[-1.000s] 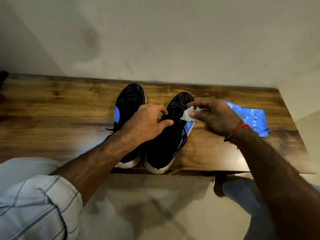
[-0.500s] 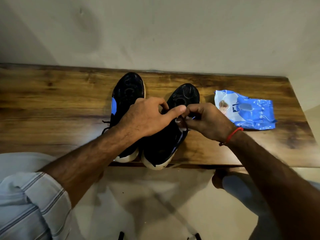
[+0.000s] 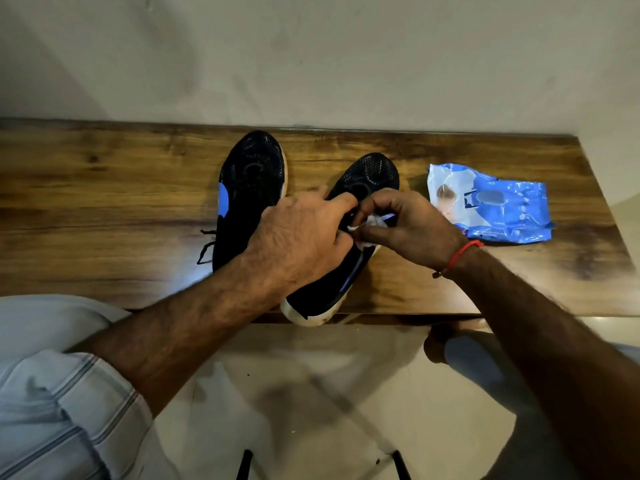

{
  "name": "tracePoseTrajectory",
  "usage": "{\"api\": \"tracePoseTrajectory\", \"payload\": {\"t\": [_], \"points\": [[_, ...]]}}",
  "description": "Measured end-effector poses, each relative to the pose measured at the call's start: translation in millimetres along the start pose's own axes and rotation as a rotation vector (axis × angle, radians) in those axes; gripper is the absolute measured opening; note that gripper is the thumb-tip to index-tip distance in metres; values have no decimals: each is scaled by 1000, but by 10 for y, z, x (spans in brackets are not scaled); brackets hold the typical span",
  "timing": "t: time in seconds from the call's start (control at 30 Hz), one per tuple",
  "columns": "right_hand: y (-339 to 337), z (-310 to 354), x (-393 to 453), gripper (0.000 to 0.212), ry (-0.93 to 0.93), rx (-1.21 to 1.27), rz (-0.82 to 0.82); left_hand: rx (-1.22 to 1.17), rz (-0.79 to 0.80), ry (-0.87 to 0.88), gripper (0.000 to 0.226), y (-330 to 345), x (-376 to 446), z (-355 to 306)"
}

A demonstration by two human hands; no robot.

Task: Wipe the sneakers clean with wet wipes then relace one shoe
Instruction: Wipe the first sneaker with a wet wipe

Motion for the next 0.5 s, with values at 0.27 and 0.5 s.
{"api": "tracePoseTrajectory", "payload": {"t": [0.27, 0.5], "points": [[-66, -154, -50, 13, 67, 107, -43, -182, 134, 49, 36, -81, 129, 227], [55, 172, -208, 11, -186, -123, -51, -263, 123, 2, 32, 31, 204, 357]]}}
Point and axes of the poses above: each hand's wrist, its own x-axis towards the middle knuckle, its own y-axis out of the palm, z = x × y, the point moved 7 cm from there along x, towards the middle knuckle, and after that the axes turned 4 degrees about z, right-handed, at the moved point
